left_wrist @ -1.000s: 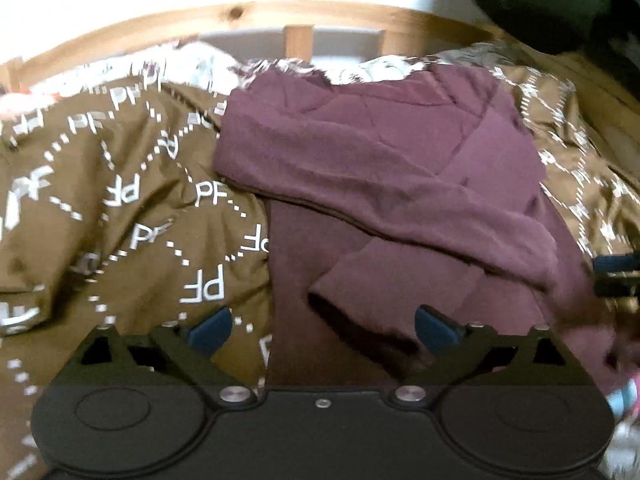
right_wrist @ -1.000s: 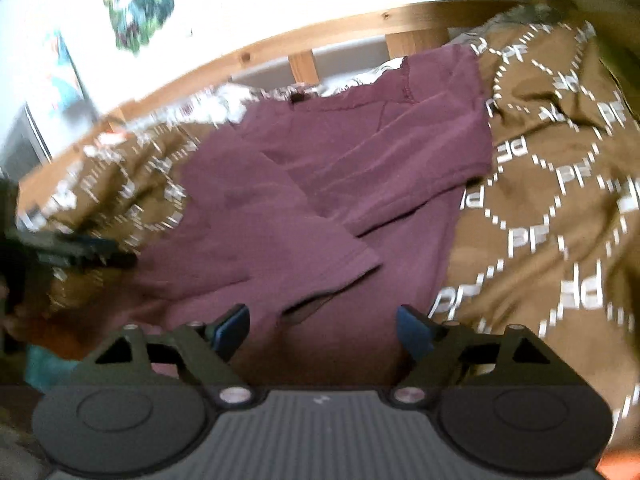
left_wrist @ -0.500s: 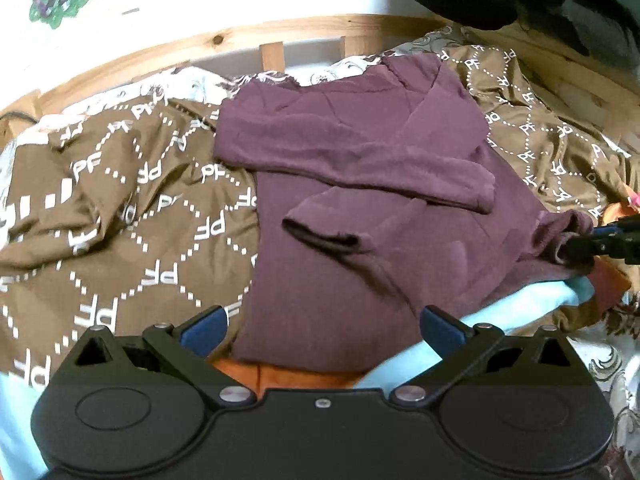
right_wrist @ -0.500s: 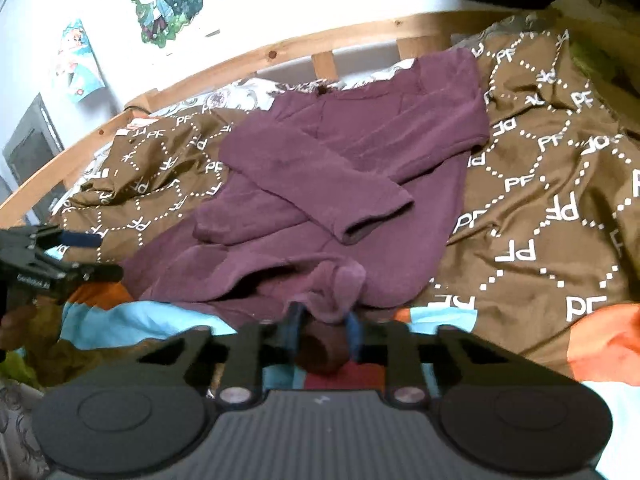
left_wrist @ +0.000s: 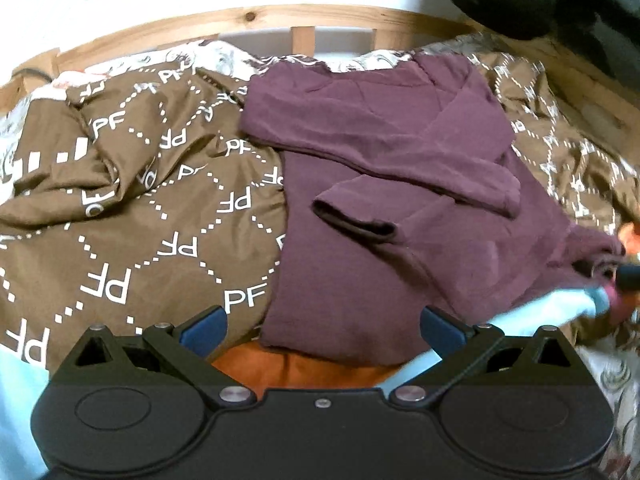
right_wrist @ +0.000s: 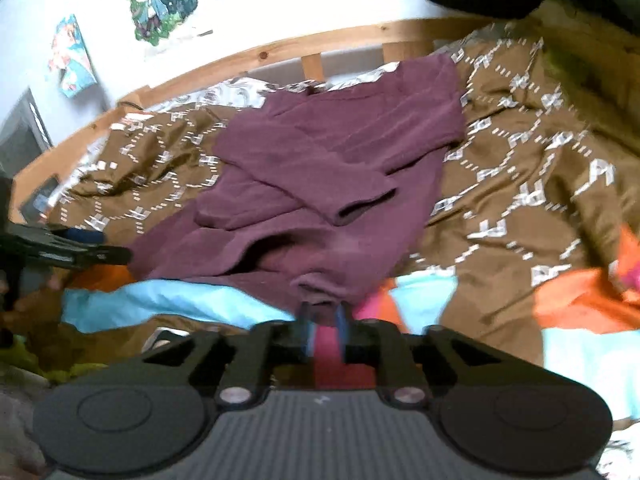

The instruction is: Fold small clothes

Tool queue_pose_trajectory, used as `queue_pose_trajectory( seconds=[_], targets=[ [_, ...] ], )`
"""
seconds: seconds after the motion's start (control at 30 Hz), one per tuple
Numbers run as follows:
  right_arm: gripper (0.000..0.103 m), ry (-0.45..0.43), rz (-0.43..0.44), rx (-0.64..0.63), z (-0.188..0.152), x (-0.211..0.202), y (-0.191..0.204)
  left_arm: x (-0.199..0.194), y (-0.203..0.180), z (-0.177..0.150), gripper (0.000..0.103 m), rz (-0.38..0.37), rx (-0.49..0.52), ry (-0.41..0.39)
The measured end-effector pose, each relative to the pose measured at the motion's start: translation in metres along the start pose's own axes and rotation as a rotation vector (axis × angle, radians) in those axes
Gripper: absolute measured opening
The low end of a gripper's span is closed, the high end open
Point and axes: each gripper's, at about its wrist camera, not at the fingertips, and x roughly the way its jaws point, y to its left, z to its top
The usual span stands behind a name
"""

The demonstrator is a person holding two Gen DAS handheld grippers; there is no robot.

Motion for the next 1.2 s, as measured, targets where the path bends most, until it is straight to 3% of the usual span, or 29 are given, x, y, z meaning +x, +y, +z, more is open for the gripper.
queue_pose_trajectory(
  seconds=[0.03, 0.07, 0.23, 0.27, 0.33, 0.37, 0.4, 0.43, 0.47, 0.57, 0.7, 0.77, 0.83, 1.0, 1.1, 1.2],
  targets=[
    [0.064, 0.002, 0.008, 0.011, 0.000, 0.002, 0.000, 0.002, 0.003, 0.001, 0.102, -0.009, -0.017, -0.002],
    [0.068, 0.002, 0.010, 0.017, 0.000, 0.005, 0.000, 0.004, 0.005, 0.003, 0.100, -0.013, -0.032, -0.003],
    [0.069, -0.015, -0.022, 0.113, 0.005, 0.020, -0.002, 0.028, 0.010, 0.010, 0.081, 0.056, -0.053, 0.069],
    [0.067, -0.021, -0.037, 0.131, 0.006, 0.024, -0.003, 0.032, 0.011, 0.011, 0.071, 0.071, -0.054, 0.087],
    [0.052, -0.027, -0.080, 0.152, 0.007, 0.029, -0.003, 0.038, 0.013, 0.010, 0.044, 0.081, -0.058, 0.119],
    [0.045, -0.031, -0.087, 0.164, 0.006, 0.030, -0.004, 0.039, 0.014, 0.009, 0.024, 0.066, -0.066, 0.130],
    [0.025, -0.040, -0.089, 0.171, 0.004, 0.030, -0.003, 0.039, 0.015, 0.008, 0.019, 0.049, -0.080, 0.133],
    [0.016, -0.044, -0.106, 0.162, 0.004, 0.029, -0.002, 0.036, 0.015, 0.009, 0.016, 0.046, -0.095, 0.124],
    [0.015, -0.048, -0.122, 0.148, 0.003, 0.026, -0.001, 0.031, 0.015, 0.011, 0.011, 0.050, -0.103, 0.111],
    [0.011, -0.069, -0.151, 0.084, 0.005, 0.009, 0.000, 0.015, 0.015, 0.020, 0.008, 0.099, -0.122, 0.095],
    [0.008, -0.098, -0.209, -0.051, 0.007, -0.021, 0.014, -0.013, 0.025, 0.025, 0.008, 0.072, -0.201, 0.088],
    [0.009, -0.106, -0.212, -0.030, 0.005, -0.032, 0.011, -0.018, 0.028, 0.021, 0.008, 0.066, -0.209, 0.089],
    [0.000, -0.101, -0.223, 0.031, 0.000, -0.035, 0.002, -0.016, 0.029, 0.014, 0.008, 0.085, -0.206, 0.088],
    [0.000, -0.059, -0.255, 0.141, -0.014, -0.035, -0.020, -0.004, 0.032, 0.000, 0.009, 0.086, -0.225, 0.101],
    [0.007, -0.061, -0.203, 0.111, -0.014, -0.031, -0.014, -0.001, 0.029, 0.000, 0.009, 0.082, -0.201, 0.098],
    [0.060, -0.075, -0.176, 0.018, -0.010, -0.021, 0.006, -0.002, 0.028, 0.001, 0.009, 0.084, -0.203, 0.098]
  ],
)
